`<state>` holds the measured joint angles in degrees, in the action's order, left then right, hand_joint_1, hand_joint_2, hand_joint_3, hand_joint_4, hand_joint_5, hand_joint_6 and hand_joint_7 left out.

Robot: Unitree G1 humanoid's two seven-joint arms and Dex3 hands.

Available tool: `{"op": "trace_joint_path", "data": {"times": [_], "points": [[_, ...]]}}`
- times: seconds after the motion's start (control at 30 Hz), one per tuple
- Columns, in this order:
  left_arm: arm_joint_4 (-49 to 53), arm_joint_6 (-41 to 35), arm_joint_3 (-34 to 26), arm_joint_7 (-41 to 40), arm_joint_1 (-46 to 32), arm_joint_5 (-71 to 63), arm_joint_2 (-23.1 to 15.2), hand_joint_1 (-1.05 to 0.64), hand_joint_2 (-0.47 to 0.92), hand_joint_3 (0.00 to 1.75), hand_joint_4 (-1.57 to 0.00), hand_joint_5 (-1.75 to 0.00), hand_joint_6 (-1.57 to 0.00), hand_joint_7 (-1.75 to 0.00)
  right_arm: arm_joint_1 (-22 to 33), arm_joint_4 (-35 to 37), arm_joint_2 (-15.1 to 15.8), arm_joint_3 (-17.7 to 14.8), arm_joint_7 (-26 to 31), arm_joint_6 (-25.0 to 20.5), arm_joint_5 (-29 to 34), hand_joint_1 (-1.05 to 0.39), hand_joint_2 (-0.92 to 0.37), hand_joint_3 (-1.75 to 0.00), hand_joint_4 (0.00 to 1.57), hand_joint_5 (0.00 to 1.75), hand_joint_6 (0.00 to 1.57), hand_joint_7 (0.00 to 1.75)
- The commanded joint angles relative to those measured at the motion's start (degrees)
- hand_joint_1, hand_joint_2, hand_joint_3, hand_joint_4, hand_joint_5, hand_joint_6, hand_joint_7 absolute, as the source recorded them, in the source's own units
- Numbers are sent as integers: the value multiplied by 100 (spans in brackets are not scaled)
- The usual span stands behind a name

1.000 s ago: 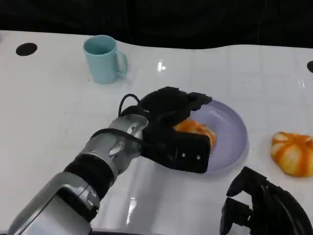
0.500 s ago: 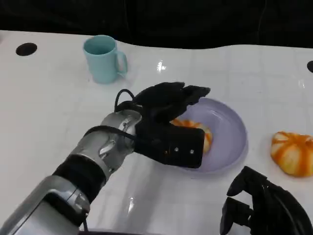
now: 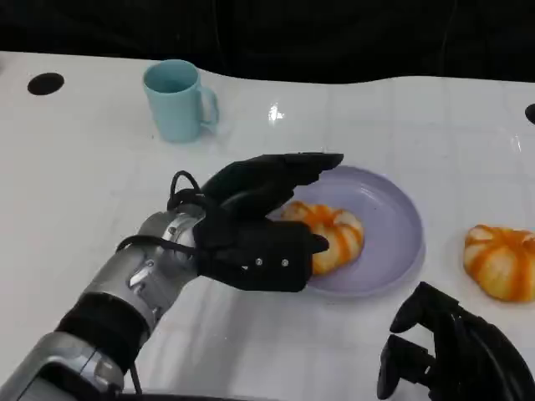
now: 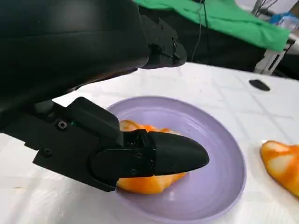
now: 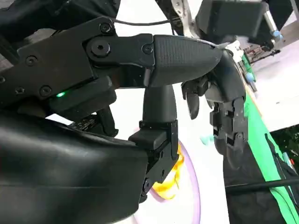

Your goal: Grasp the bread from the table and place it into the plate.

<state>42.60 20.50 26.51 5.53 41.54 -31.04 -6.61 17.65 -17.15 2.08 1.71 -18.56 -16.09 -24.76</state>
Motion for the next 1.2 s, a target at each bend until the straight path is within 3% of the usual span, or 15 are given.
{"op": "trace_joint_path", "data": {"times": [0.03,0.2,0.4,0.67,0.9,1.2], "points": [[54,512,-302,-329,-254,321,-51,-87,92,47,-23,-16,-23,-14,-9,2,39,-78,-57,40,-82,-52,-92,-52,77,175,47,175],[-16,957,-708,-171,-641,1062,61,-81,92,40,-31,-29,-33,-15,20,-49,28,-68,-14,39,-53,-52,-92,-52,77,175,48,175],[-233,1309,-1049,-83,-1051,1650,202,-68,92,25,-25,-77,-50,-10,16,-32,19,-79,-3,76,-34,-53,-92,-52,78,175,48,175],[-734,1423,-1364,171,-1598,2335,423,-53,92,10,-28,-102,-63,-13,2,14,55,-91,-61,120,-25,-53,-92,-52,78,175,47,175],[-1269,1311,-1603,525,-2107,2966,585,-45,92,5,-38,-107,-70,-17,25,-22,39,-97,-23,97,-48,-53,-92,-51,77,175,46,175],[-1982,898,-1807,971,-2656,3716,747,-36,92,3,-48,-95,-75,-20,10,-37,51,-110,2,33,-75,-53,-92,-51,77,175,46,175]]}}
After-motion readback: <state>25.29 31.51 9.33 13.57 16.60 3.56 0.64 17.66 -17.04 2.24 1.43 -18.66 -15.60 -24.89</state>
